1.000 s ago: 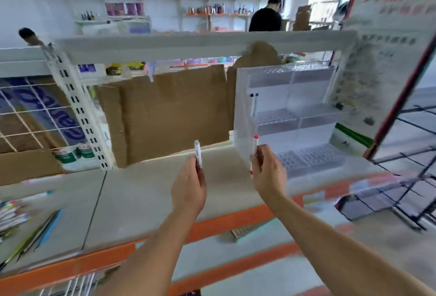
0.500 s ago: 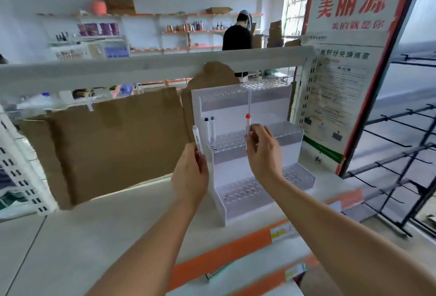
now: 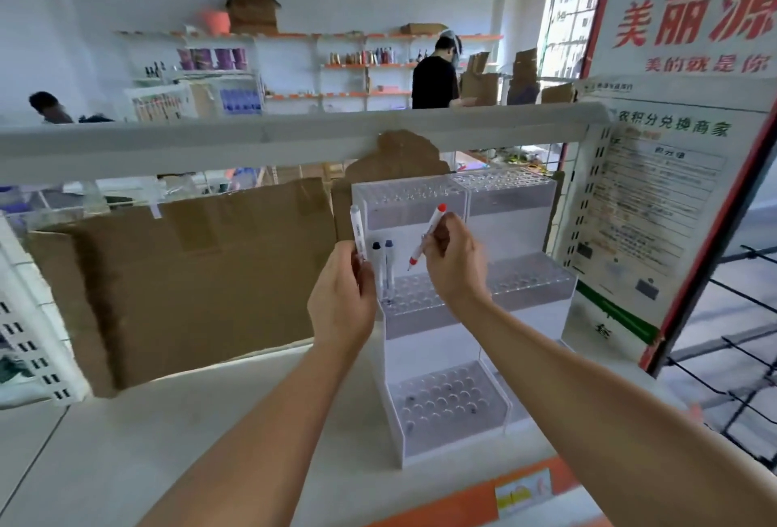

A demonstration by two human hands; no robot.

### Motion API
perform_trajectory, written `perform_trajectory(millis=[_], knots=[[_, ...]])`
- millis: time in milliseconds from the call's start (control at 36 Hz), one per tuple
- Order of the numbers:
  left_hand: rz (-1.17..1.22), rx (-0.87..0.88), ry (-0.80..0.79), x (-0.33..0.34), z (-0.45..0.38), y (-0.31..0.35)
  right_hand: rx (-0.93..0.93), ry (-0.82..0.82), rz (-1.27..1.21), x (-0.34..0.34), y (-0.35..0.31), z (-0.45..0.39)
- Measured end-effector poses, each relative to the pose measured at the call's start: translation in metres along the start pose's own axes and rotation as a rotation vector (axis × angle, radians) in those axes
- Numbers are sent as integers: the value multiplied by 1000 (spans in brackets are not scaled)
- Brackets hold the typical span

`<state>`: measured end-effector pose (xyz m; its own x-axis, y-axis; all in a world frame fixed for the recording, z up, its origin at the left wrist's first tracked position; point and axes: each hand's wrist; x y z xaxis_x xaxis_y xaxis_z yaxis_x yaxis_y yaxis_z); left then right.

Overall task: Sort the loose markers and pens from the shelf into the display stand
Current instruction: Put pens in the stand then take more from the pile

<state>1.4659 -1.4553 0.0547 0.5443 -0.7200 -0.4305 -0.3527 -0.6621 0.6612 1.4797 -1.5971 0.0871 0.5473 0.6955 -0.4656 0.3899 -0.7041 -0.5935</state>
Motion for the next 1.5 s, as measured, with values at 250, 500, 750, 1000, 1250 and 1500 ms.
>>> perform_trajectory(millis=[250, 500, 750, 1000, 1250, 1500], knots=[[3, -24, 81, 15, -7, -5, -72, -224, 89, 14, 12, -10], [-7, -42, 111, 21, -4, -6, -79, -379, 229, 19, 14, -4], [-59, -61, 95, 22, -1, -6, 54, -350, 250, 25, 12, 3], [-55, -25, 91, 17, 3, -1, -24, -260, 264, 16, 19, 0], [-7, 50, 62, 21, -1, 22, -199, -202, -224, 0, -18, -15], [-109, -74, 68, 9, -4, 2, -150, 60, -141, -15, 7, -27]])
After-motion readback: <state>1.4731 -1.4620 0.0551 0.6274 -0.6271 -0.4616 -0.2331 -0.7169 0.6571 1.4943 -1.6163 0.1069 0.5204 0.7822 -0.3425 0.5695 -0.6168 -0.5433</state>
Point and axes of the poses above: each hand's wrist, its own z-axis away from the middle knuckle, its own x-axis out of the palm, y = z × x, and after that the axes turned 8 degrees about -x, right-handed
